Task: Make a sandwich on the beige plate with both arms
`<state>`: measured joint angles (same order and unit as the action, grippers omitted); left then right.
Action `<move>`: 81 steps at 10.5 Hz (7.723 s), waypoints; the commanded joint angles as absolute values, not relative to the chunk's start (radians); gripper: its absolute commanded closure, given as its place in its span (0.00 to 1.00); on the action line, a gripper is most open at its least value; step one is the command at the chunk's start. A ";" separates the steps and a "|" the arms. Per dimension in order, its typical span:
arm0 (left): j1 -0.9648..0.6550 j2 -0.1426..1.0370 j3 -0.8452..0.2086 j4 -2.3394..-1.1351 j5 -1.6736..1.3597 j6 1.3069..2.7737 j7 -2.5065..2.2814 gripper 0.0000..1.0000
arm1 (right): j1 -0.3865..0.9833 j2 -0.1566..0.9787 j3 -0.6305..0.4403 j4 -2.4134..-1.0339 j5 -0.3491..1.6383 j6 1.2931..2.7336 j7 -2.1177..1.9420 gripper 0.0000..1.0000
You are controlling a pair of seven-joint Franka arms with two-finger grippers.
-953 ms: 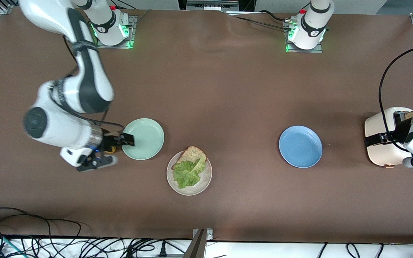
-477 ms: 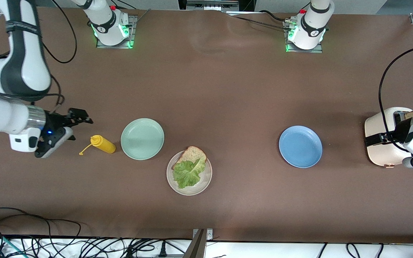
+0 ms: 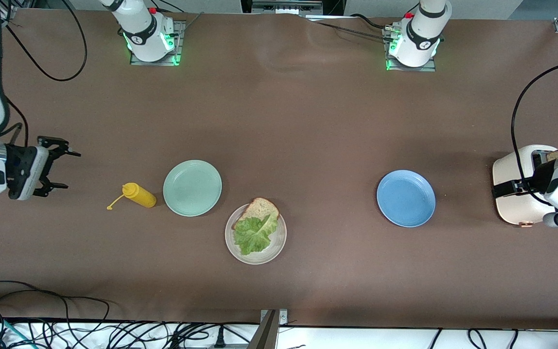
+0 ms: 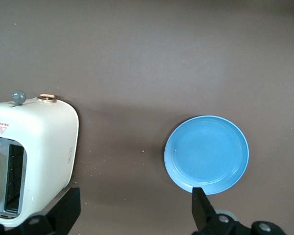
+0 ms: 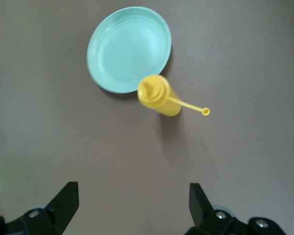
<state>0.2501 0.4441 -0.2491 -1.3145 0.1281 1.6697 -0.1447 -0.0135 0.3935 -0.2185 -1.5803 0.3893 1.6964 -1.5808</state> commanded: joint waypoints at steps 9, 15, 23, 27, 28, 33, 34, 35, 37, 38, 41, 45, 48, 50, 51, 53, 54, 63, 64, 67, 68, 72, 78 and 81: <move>0.224 0.445 -0.252 -1.328 0.150 1.671 -0.130 0.00 | -0.173 0.816 -0.198 -1.483 0.852 1.664 -2.250 0.00; 0.233 0.445 -0.252 -1.333 0.150 1.667 -0.129 0.00 | -0.167 0.911 -0.141 -1.448 1.003 1.675 -2.257 0.00; 0.235 0.446 -0.252 -1.341 0.152 1.661 -0.129 0.00 | -0.109 0.923 -0.083 -1.459 1.118 1.769 -2.252 0.10; 0.242 0.442 -0.245 -1.339 0.152 1.649 -0.129 0.00 | -0.098 0.923 -0.083 -1.459 1.112 1.795 -2.205 0.96; 0.255 0.439 -0.245 -1.339 0.153 1.644 -0.127 0.00 | -0.095 0.917 -0.084 -1.456 1.105 1.802 -2.203 1.00; 0.343 0.416 -0.245 -1.335 0.152 1.589 -0.014 0.00 | 0.108 0.700 -0.161 -1.469 0.557 1.901 -1.574 1.00; 0.369 0.411 -0.245 -1.335 0.152 1.568 0.015 0.00 | 0.182 0.663 -0.196 -1.476 0.475 1.896 -1.437 1.00; 0.402 0.408 -0.245 -1.335 0.152 1.557 0.055 0.00 | 0.245 0.643 -0.230 -1.476 0.425 1.891 -1.340 1.00; 0.471 0.403 -0.245 -1.335 0.152 1.552 0.153 0.00 | 0.410 0.630 -0.332 -1.473 0.335 1.884 -1.193 1.00; 0.494 0.403 -0.245 -1.338 0.152 1.552 0.178 0.00 | 0.511 0.637 -0.400 -1.468 0.290 1.881 -1.125 1.00; 0.544 0.408 -0.242 -1.362 0.166 1.554 0.181 0.04 | 0.756 0.690 -0.550 -1.430 0.169 1.865 -0.987 1.00; 0.589 0.445 -0.241 -1.385 0.231 1.566 0.179 0.04 | 0.929 0.933 -0.679 -1.128 0.043 1.688 -0.862 1.00; 0.606 0.452 -0.241 -1.419 0.238 1.566 0.183 0.04 | 1.012 1.080 -0.775 -1.012 0.041 1.640 -0.824 1.00; 0.617 0.480 -0.239 -1.413 0.258 1.569 0.186 0.05 | 1.032 1.129 -0.798 -0.994 0.023 1.651 -0.819 1.00; 0.614 0.480 -0.241 -1.414 0.293 1.591 0.186 0.05 | 1.043 1.149 -0.810 -0.979 0.020 1.648 -0.819 1.00; 0.612 0.503 -0.241 -1.414 0.298 1.650 0.186 0.05 | 1.051 1.157 -0.816 -0.977 0.018 1.647 -0.819 1.00; 0.614 0.509 -0.241 -1.414 0.298 1.672 0.187 0.05 | 1.051 1.157 -0.816 -0.977 0.018 1.649 -0.819 1.00; 0.615 0.544 -0.242 -1.419 0.298 1.681 0.209 0.22 | 0.915 0.989 -0.657 -1.072 0.034 1.725 -0.816 1.00; 0.618 0.554 -0.242 -1.419 0.298 1.678 0.209 0.31 | 0.838 0.900 -0.575 -1.153 0.034 1.774 -0.825 1.00; 0.623 0.552 -0.241 -1.427 0.298 1.671 0.206 0.83 | 0.547 0.735 -0.303 -1.244 0.044 1.799 -0.885 1.00; 0.621 0.552 -0.241 -1.422 0.298 1.660 0.204 0.93 | 0.397 0.706 -0.166 -1.244 0.069 1.778 -0.908 1.00; 0.618 0.545 -0.241 -1.408 0.308 1.660 0.204 1.00 | 0.056 0.719 0.078 -1.235 0.244 1.743 -1.151 1.00; 0.620 0.430 -0.250 -1.263 0.308 1.476 0.343 1.00 | -0.158 0.912 0.109 -1.160 0.583 1.652 -1.622 1.00; 0.571 0.382 -0.320 -1.259 0.282 1.408 0.303 1.00 | -0.218 0.985 0.146 -1.157 0.600 1.643 -1.793 1.00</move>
<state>0.6063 0.3998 -0.2831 -1.2589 0.2740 1.4468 0.3196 -0.1862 0.9398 0.1088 -1.2023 0.5749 1.6762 -1.7181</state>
